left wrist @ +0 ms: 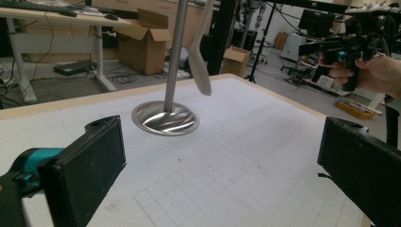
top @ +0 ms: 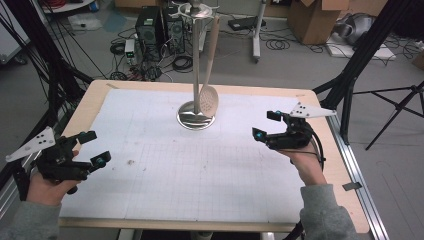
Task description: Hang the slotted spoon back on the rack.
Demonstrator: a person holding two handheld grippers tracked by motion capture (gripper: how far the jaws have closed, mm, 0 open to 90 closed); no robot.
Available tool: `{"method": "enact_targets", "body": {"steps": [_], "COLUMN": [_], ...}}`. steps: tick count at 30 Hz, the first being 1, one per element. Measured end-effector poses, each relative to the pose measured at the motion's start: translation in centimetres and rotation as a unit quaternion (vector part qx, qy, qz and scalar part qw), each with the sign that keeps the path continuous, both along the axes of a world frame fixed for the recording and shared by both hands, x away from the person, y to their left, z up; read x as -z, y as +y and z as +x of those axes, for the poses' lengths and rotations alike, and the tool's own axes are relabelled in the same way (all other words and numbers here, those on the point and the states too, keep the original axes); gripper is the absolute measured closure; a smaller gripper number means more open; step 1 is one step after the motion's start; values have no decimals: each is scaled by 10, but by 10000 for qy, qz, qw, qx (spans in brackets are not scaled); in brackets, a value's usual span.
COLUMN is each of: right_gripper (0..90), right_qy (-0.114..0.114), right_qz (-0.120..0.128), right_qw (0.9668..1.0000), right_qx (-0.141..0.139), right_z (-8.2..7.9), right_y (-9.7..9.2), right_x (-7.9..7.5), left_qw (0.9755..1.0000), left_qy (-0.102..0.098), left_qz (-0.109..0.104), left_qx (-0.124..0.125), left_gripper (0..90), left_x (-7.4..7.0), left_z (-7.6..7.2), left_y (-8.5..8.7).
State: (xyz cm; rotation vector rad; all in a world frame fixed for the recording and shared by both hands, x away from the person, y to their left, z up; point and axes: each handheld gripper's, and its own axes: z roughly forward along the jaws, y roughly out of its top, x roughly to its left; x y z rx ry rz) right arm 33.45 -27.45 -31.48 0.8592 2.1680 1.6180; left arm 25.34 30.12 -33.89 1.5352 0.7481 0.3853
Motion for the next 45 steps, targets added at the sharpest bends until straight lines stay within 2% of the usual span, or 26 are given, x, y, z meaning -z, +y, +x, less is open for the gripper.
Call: {"method": "enact_targets", "body": {"steps": [3,8,12,15,17,19,25,27,29,31,34,37,42,44,45], "right_gripper": [107,106,106,106,106,106,106,106,106,106,106,106,106,107,107], "right_qy": [20,51,32,-17,-27,-4,-215,-269,-345,-534,-694,-750,-654,-721,-836], "right_qz": [5,168,155,56,100,3,156,303,333,360,447,500,492,475,477], "right_qw": [10000,9998,9998,9997,9997,9996,9992,9985,9979,9962,9933,9921,9918,9902,9878], "right_qx": [53,89,138,243,241,274,303,358,431,586,808,876,986,1096,1222], "right_z": [-5,-13,-20,-25,-28,-31,-42,-46,-49,-54,-59,-62,-66,-68,-70], "right_y": [-5,-13,-19,-23,-27,-30,-44,-51,-55,-59,-65,-69,-72,-73,-73], "right_x": [5,12,15,18,21,23,28,30,32,35,39,42,52,58,60], "left_qw": [10000,10000,10000,10000,10000,10000,9999,9999,9999,9999,9997,9997,9992,9988,9985], "left_qy": [-32,-41,-39,-43,-54,-66,-72,-83,-93,-117,-192,-214,-297,-351,-371], "left_qz": [-22,-34,-26,-7,3,6,28,58,78,89,117,133,191,241,282], "left_qx": [0,-2,21,38,48,57,94,93,80,54,40,9,-183,-261,-281], "left_gripper": [20,20,20,20,20,20,20,20,20,20,20,20,20,20,20], "left_x": [-1,-1,0,1,2,2,3,4,5,5,3,4,9,12,14], "left_z": [0,0,2,4,5,5,8,9,10,10,9,9,7,6,5], "left_y": [0,-1,-3,-5,-7,-9,-13,-15,-16,-17,-20,-20,-18,-18,-17]}}
